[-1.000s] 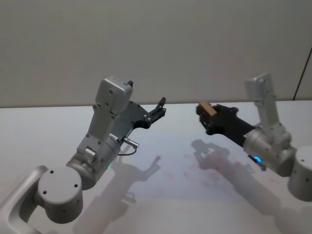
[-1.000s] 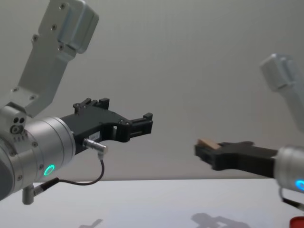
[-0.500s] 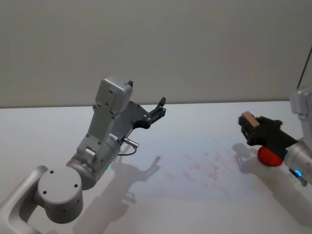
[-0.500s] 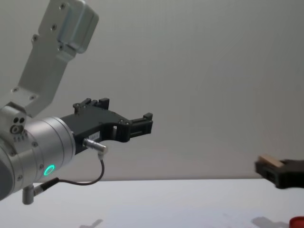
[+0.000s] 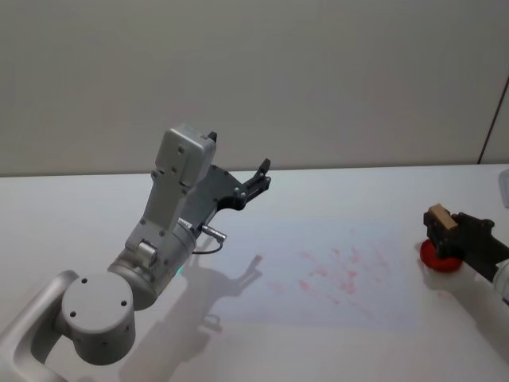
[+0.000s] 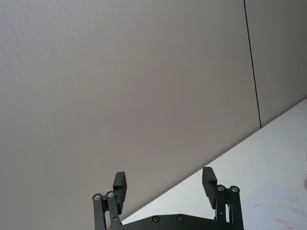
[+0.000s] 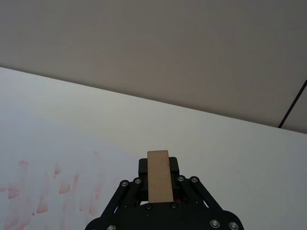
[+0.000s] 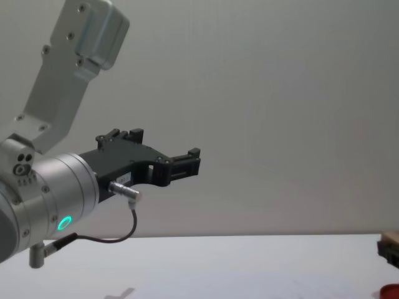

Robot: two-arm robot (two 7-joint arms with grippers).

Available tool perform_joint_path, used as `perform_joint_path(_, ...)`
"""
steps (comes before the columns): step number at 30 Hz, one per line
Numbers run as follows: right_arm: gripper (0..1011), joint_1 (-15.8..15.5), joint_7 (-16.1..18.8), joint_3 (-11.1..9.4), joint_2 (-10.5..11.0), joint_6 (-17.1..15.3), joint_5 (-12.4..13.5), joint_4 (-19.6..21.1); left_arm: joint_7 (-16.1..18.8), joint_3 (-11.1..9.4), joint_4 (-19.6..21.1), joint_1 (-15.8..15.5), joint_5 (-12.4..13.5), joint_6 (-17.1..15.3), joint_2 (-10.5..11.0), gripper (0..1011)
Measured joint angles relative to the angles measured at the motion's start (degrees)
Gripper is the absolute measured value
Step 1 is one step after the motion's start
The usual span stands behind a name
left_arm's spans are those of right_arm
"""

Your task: Use the one hand to pick up the stamp and affix it onto the A4 paper.

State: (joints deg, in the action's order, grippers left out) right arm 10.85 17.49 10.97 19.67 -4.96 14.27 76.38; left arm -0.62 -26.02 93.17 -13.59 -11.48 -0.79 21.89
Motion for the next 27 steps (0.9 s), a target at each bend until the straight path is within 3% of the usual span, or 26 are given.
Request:
perform_joint_path(23,221,-0.61,-2.09,0.38,-0.05,0.21,-1.93,-3.33,0.00,0.00,0.00,0.00,0.00,0.00,0.00,1001)
perform_joint_path(27,305,-0.38,-2.27,0.55,-0.28,0.13,-1.99,-3.67,0.00,0.00,0.00,0.00,0.00,0.00,0.00,1001)
